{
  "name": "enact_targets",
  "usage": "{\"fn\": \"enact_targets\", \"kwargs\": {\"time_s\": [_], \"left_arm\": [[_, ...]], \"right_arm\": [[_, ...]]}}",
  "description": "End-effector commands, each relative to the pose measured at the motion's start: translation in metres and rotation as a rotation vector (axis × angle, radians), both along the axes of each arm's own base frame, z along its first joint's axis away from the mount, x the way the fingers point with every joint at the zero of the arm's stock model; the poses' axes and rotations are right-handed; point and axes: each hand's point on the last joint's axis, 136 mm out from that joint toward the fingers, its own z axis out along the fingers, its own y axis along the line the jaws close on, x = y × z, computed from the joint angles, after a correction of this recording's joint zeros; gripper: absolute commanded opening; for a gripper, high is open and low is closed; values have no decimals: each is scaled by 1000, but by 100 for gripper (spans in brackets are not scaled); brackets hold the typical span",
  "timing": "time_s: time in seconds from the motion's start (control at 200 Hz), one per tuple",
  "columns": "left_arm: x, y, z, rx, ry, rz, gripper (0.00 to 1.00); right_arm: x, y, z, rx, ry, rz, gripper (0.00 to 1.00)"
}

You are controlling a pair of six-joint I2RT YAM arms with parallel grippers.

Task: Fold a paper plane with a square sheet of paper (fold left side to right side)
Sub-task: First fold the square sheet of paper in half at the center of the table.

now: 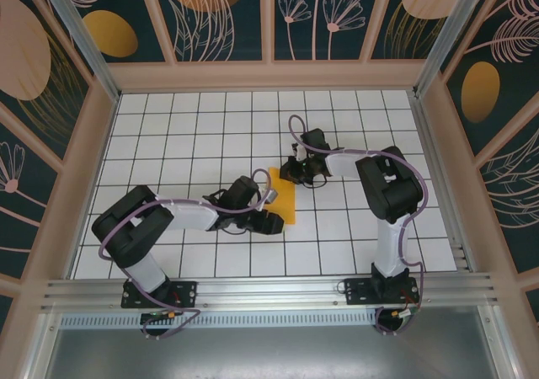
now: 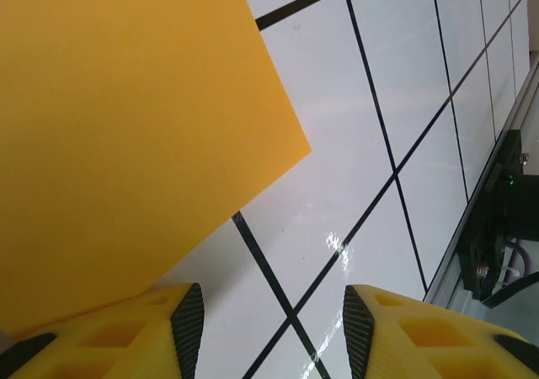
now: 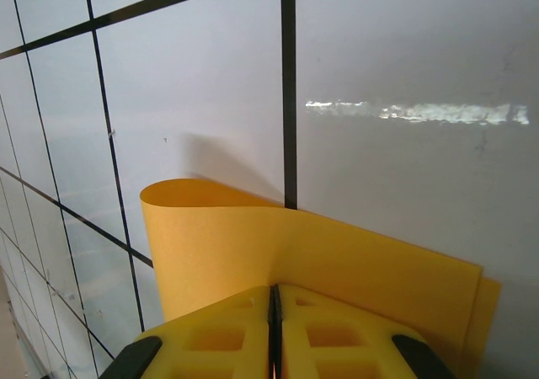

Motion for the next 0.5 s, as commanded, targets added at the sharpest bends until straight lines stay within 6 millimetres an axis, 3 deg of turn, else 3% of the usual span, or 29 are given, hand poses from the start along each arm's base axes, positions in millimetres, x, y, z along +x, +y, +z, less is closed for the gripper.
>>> {"fn": "enact_targets", "kwargs": {"time_s": [0.0,0.13,0.28,0.36,0.495], "left_arm": [[-16,10,-1,42,66,-5,51],[1,0,32,-9,-6,7,52],[37,0,65,-77,-62,81,53],[54,3,67,-98,-66,113,53],[64,-3,55,-88,-52,88,52]], "right_arm": [[-37,-18,-57,-167,139,19,12],[-37,-17,-56,-164,136,23,12],[-37,-15,-55,-162,132,25,12],[-37,-14,-53,-162,129,26,12],[-36,-13,-52,-161,125,29,12]]}}
